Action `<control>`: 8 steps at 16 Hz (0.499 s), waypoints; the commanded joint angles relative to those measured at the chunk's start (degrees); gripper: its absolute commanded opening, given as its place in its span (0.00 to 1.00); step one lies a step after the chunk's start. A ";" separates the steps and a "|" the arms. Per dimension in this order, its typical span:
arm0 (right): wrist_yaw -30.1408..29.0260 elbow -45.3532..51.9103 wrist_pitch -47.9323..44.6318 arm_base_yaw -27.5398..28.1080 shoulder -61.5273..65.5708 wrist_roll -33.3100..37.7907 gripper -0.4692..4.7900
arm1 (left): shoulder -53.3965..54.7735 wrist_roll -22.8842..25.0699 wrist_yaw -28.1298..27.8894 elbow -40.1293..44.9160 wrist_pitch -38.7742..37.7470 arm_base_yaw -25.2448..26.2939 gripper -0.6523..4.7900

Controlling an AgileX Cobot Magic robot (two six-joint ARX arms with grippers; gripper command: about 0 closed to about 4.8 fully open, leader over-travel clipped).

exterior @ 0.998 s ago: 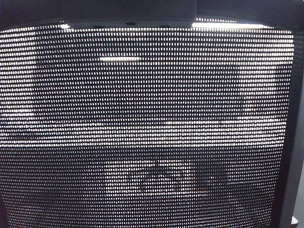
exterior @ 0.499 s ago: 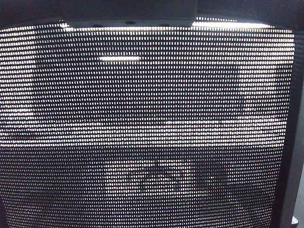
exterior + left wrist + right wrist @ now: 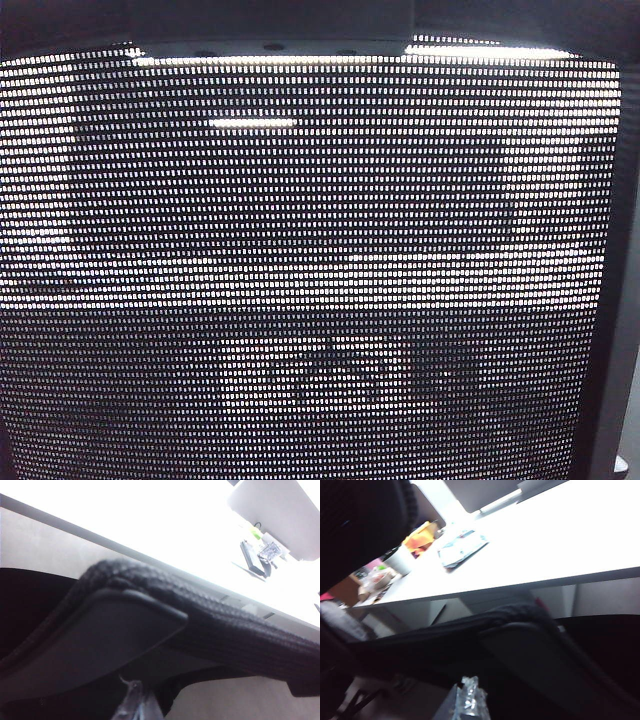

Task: Push the black chair under the table.

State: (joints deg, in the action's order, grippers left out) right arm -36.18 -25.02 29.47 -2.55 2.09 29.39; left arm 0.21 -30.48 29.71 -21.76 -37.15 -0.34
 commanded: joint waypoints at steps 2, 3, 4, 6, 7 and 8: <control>-7.93 -0.20 2.32 -0.15 1.40 0.09 0.08 | 0.07 -0.17 -0.09 0.20 4.15 0.04 0.11; -8.33 -0.20 2.12 -0.15 1.95 -0.09 0.08 | 0.09 -0.46 -0.07 0.37 5.14 0.07 0.11; -9.22 -0.20 0.04 -0.17 2.62 -0.02 0.08 | 0.09 -0.42 -0.15 0.46 5.25 0.07 0.11; -9.68 -0.20 -0.52 -0.22 3.85 0.15 0.08 | 0.55 -0.72 0.74 0.76 5.09 0.04 0.11; -8.48 -0.17 0.85 -0.37 5.16 -0.92 0.08 | 0.74 -1.36 1.16 1.07 5.16 0.07 0.11; -8.33 -0.15 2.03 -1.57 7.45 -2.29 0.08 | 0.76 -3.08 1.60 1.90 6.23 0.04 0.11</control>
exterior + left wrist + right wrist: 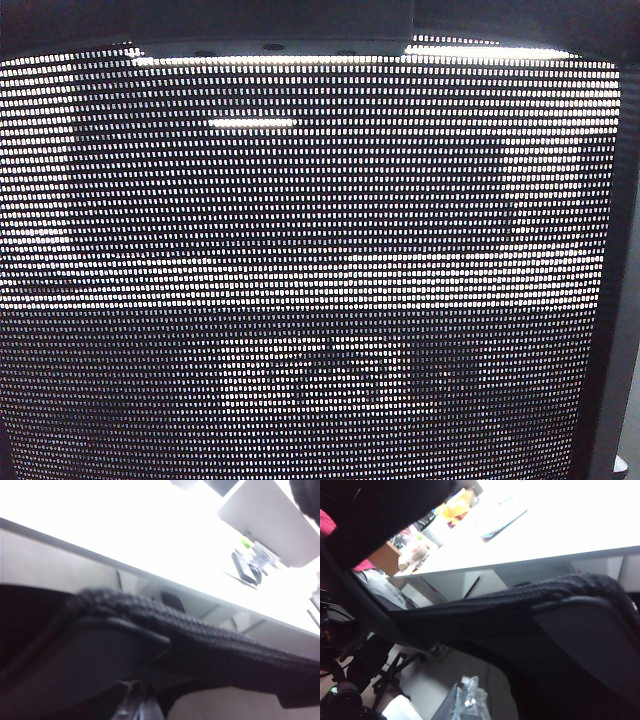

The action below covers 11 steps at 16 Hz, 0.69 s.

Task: Push the black chair under the table.

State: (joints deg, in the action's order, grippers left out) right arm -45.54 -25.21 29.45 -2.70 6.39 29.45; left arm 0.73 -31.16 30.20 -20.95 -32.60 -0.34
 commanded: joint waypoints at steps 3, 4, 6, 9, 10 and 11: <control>9.35 0.02 -1.05 -8.44 6.36 -2.32 0.08 | 0.24 -5.22 0.52 1.75 5.77 0.04 0.11; 13.42 0.02 -1.29 -11.17 7.50 -2.32 0.08 | 0.24 -4.83 0.48 1.79 6.14 0.04 0.11; 21.97 0.04 -2.97 -20.24 12.33 -2.80 0.08 | 0.24 -4.87 0.48 2.51 6.29 0.04 0.11; 31.61 0.02 -6.97 -27.96 15.23 -2.89 0.08 | 0.24 -5.75 0.66 3.48 7.93 0.02 0.11; 34.14 0.02 -7.32 -29.05 15.28 -2.67 0.08 | 0.24 -5.77 0.66 3.48 8.61 0.04 0.11; 37.29 0.02 -6.99 -29.00 15.10 -2.60 0.08 | 0.24 -5.75 0.55 3.48 9.62 0.04 0.11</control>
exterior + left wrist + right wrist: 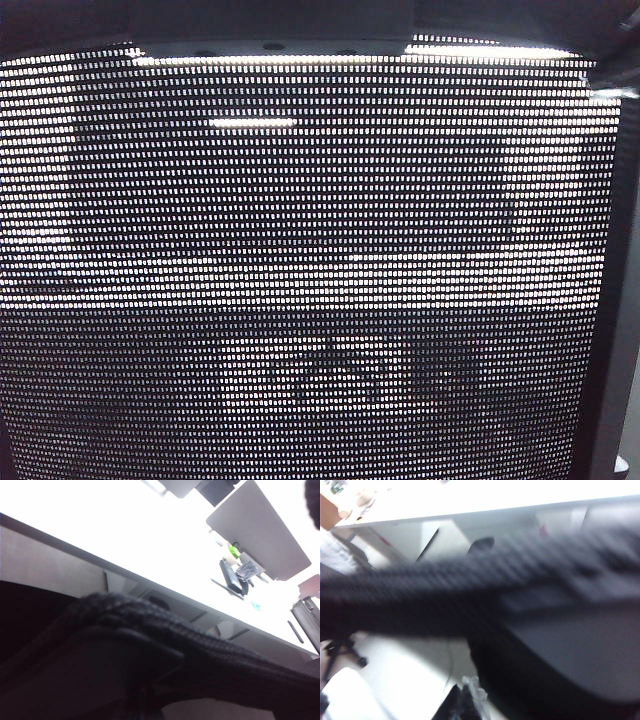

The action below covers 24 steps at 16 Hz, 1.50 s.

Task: Push the black chair under the table.

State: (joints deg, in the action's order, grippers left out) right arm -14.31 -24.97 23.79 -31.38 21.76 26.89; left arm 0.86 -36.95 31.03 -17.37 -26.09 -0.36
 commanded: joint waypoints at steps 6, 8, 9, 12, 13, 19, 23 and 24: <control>11.28 -0.22 -4.24 -0.31 -0.28 0.09 0.08 | 0.11 0.48 -0.37 -0.09 3.67 0.09 0.11; 13.00 -0.22 -4.72 -0.31 -0.26 0.11 0.08 | 0.11 0.48 -0.37 -0.09 4.00 0.09 0.11; 13.33 -0.20 -4.68 -0.31 -0.26 0.09 0.08 | 0.11 0.48 -0.37 -0.09 4.48 0.09 0.11; 14.23 -0.20 -6.14 -0.31 0.59 0.09 0.08 | 0.11 0.50 -0.44 -0.09 6.05 0.11 0.11; 14.23 -0.20 -6.25 -0.28 1.18 0.09 0.08 | 0.11 0.55 -0.81 -0.09 6.05 0.11 0.11; 14.36 -0.20 -12.22 -0.17 6.71 0.09 0.08 | 2.67 1.42 -2.38 -0.09 7.02 0.09 0.11; 14.38 -0.20 -13.51 2.80 7.54 0.07 0.08 | 7.82 2.10 -2.97 -0.09 12.35 0.11 0.11; 14.32 -0.20 -13.73 3.93 7.54 0.07 0.08 | 8.94 2.89 -3.06 -0.09 12.98 0.11 0.11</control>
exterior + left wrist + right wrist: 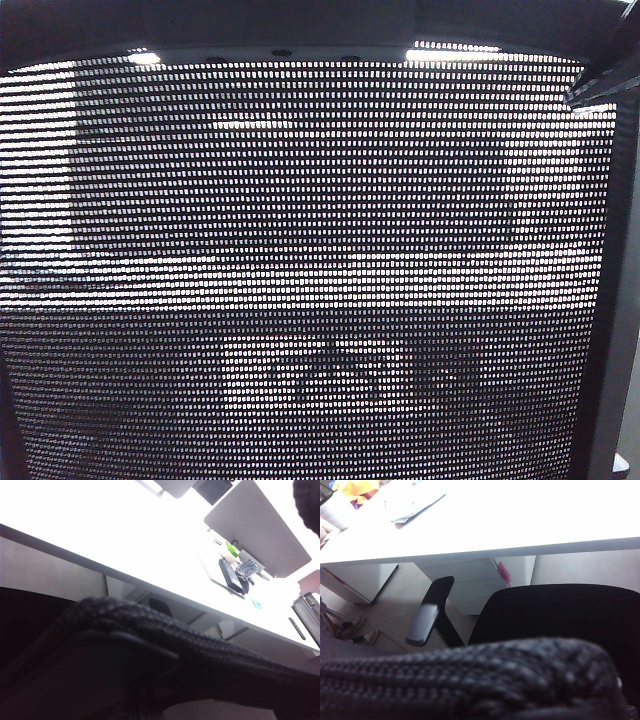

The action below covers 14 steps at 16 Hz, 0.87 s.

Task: Push the black chair under the table.

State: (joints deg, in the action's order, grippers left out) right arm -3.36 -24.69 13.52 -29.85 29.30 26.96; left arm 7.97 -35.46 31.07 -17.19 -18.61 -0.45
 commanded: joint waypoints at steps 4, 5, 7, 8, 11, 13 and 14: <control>0.66 -0.48 -4.92 6.25 1.11 0.02 0.08 | 6.62 2.56 -4.52 -0.26 9.57 0.17 0.11; 0.66 -0.48 -6.56 6.27 2.19 0.02 0.08 | 7.91 3.08 -4.52 -0.26 10.86 0.20 0.11; 0.50 -0.50 -8.85 6.25 4.13 0.02 0.08 | 9.92 3.54 -4.55 -0.26 12.94 0.20 0.11; -0.31 -0.50 -10.49 6.25 5.81 0.02 0.08 | 11.21 3.54 -4.83 -0.26 14.10 0.20 0.11; -0.96 -0.50 -14.86 6.60 9.73 0.02 0.08 | 13.51 4.00 -6.64 -0.28 16.55 0.20 0.11; -2.71 -0.50 -17.44 7.78 11.85 0.04 0.08 | 14.47 4.17 -7.06 -0.28 17.66 0.17 0.11; -4.11 -0.57 -19.02 9.20 13.62 0.04 0.08 | 16.04 4.17 -7.08 -0.28 18.91 0.17 0.11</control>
State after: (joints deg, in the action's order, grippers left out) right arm -11.03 -24.73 -1.32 -21.82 42.22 27.07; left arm 23.31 -31.70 29.91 -17.15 -4.23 -0.80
